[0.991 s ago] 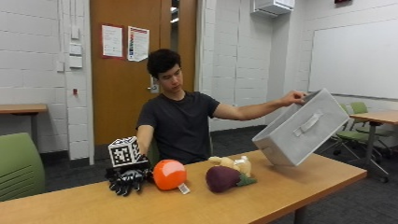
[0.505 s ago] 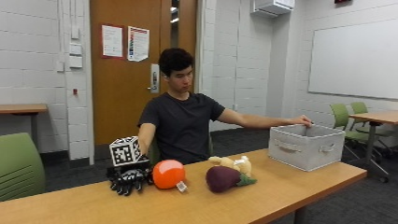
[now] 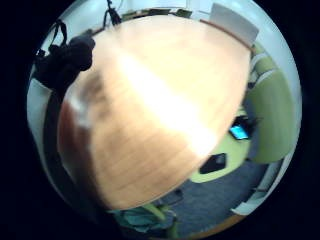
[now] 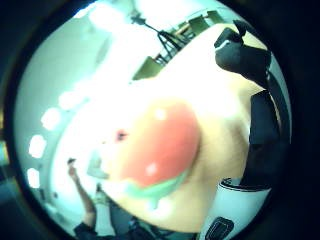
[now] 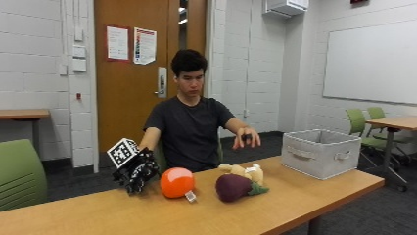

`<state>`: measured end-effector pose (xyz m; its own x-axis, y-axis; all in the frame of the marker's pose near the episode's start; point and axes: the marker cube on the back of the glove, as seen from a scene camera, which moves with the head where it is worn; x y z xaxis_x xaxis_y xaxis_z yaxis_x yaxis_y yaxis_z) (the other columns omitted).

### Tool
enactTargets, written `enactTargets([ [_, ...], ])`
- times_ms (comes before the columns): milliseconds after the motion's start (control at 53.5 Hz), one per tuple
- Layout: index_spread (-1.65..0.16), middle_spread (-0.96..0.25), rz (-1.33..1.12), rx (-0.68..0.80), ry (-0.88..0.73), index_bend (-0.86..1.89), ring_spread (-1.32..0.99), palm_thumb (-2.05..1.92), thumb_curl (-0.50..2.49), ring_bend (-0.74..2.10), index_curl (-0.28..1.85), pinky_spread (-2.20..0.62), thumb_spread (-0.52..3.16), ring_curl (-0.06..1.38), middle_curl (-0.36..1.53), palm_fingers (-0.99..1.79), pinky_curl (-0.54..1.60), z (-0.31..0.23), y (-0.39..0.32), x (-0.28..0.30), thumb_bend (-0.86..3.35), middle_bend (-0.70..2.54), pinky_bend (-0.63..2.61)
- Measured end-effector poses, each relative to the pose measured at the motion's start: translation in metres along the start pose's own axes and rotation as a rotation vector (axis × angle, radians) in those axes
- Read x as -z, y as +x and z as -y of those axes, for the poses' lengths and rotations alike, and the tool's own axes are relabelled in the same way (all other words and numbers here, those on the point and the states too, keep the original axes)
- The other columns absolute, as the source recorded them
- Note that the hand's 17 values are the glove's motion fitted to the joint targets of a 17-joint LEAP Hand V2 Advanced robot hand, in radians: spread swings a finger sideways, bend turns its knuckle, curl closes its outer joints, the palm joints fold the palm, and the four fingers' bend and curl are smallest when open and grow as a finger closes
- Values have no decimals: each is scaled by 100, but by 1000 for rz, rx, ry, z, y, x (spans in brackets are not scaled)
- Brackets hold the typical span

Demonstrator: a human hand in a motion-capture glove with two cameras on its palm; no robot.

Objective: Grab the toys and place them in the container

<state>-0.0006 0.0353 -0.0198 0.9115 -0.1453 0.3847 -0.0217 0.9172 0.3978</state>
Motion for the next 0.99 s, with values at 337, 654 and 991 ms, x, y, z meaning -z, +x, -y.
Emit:
enactTargets([
  [337, -34, -23, -187, 230, -156, -9, -43, 10, 17, 96, 13, -10, 127, 37, 43, 42, 34, -54, -49, -29, 4, 52, 61],
  [654, -35, -36, -139, 273, -169, 15, -47, 21, 28, 118, 14, -15, 136, 49, 59, 42, 36, -75, -44, -25, 6, 89, 58],
  [991, -34, -33, -134, 247, -283, 16, -44, 24, 32, 104, 18, -13, 141, 42, 57, 27, 38, -74, -37, -13, 3, 85, 69],
])
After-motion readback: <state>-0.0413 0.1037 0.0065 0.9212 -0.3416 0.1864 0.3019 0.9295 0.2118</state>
